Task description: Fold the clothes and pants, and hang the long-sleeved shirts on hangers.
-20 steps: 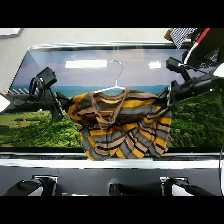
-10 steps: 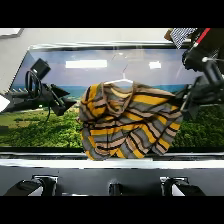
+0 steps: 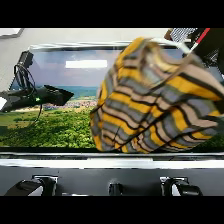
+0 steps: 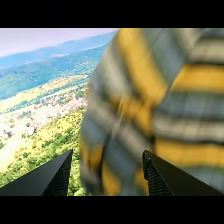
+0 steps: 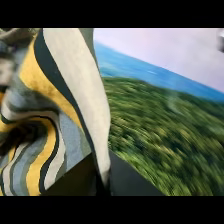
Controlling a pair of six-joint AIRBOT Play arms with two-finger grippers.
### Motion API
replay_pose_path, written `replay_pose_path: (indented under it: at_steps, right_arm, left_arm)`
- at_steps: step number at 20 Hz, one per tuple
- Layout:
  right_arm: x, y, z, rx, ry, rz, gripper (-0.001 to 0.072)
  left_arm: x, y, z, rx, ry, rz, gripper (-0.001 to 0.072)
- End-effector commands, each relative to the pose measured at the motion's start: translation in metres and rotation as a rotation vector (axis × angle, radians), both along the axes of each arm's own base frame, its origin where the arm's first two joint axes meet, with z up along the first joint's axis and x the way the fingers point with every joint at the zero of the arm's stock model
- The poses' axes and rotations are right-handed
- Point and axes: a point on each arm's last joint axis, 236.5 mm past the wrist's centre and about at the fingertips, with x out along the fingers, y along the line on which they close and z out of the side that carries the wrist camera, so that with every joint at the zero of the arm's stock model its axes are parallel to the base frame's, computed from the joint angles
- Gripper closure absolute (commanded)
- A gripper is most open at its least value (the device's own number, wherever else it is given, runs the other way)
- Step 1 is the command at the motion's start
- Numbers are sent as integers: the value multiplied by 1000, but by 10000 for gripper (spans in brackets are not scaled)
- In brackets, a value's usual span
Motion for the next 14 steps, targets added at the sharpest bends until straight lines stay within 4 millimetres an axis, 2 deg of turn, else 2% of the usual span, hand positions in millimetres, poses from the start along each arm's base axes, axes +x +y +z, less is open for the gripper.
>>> replay_pose_path:
  at_steps: [1,5,8,10,12,14]
  right_arm:
    - [-38,-63,22,37,-91,-373,689]
    - [-59,-121,70,10,-272,-650,690]
    - [-73,-169,91,-85,-322,-870,690]
    - [-75,-196,101,-183,-320,-994,690]
    - [-74,-224,111,-351,-288,-1117,689]
    - [-60,-237,117,-400,-316,-1199,690]
  left_arm:
    - [-2,0,-1,-25,32,19,199]
    - [-2,0,-1,-40,47,35,199]
    - [-2,0,-1,-40,47,35,199]
    - [-2,0,-1,-39,46,35,199]
    - [-2,0,-1,-39,47,35,199]
    - [-1,0,-2,-38,50,35,199]
